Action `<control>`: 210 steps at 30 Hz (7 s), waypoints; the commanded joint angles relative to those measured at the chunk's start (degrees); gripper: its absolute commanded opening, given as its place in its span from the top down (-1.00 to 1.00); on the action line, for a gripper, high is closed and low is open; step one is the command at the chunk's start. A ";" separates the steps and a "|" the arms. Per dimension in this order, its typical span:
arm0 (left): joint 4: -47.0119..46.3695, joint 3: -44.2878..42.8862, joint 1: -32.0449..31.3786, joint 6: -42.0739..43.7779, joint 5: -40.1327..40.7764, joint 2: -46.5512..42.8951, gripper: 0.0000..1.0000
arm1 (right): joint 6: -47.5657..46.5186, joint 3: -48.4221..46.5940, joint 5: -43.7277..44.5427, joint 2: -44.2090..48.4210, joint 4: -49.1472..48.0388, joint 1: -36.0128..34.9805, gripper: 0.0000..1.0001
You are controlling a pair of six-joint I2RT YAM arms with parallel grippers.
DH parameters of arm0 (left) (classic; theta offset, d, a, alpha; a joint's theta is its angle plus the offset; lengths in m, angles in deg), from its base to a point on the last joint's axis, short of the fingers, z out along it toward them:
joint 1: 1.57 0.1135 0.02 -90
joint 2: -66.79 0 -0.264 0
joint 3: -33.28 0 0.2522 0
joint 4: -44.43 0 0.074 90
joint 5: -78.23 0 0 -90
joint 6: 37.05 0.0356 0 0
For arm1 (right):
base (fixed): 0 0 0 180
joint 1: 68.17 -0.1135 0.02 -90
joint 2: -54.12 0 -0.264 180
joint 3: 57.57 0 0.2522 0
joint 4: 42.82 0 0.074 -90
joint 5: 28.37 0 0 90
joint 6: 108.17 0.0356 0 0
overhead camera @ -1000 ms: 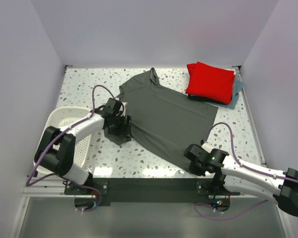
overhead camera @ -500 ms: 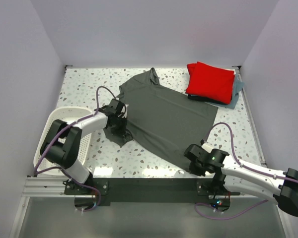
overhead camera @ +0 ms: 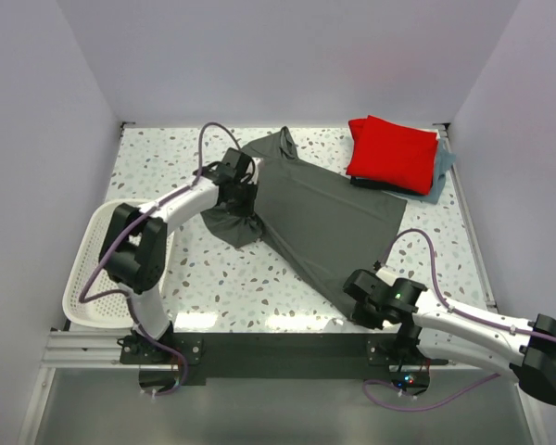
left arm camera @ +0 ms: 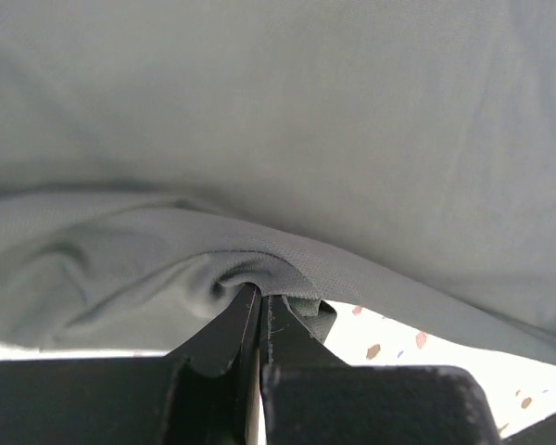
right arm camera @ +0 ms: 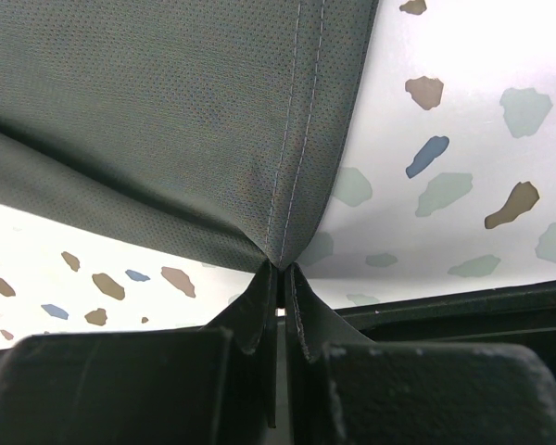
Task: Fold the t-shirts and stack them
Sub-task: Flatten the tshirt out, then fold the tshirt
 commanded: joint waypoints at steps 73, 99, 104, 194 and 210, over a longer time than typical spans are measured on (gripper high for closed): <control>7.58 8.30 0.82 3.08 10.87 -9.96 1.00 | -1.09 -1.39 2.89 -4.77 -0.78 -0.11 1.00; 14.71 -2.70 3.19 4.14 1.28 -5.92 0.47 | -0.39 -1.21 3.24 -2.93 0.45 -0.11 1.00; 11.30 7.75 4.42 1.25 4.19 -16.09 0.28 | 0.23 -0.51 3.24 -1.52 0.71 -0.11 1.00; 19.37 19.47 11.45 0.10 0.59 -30.63 0.99 | -3.90 -9.64 1.66 -3.28 7.30 -0.11 1.00; 12.78 4.70 16.72 0.71 -19.96 -13.50 1.00 | 0.32 -10.09 8.25 3.14 10.55 0.85 1.00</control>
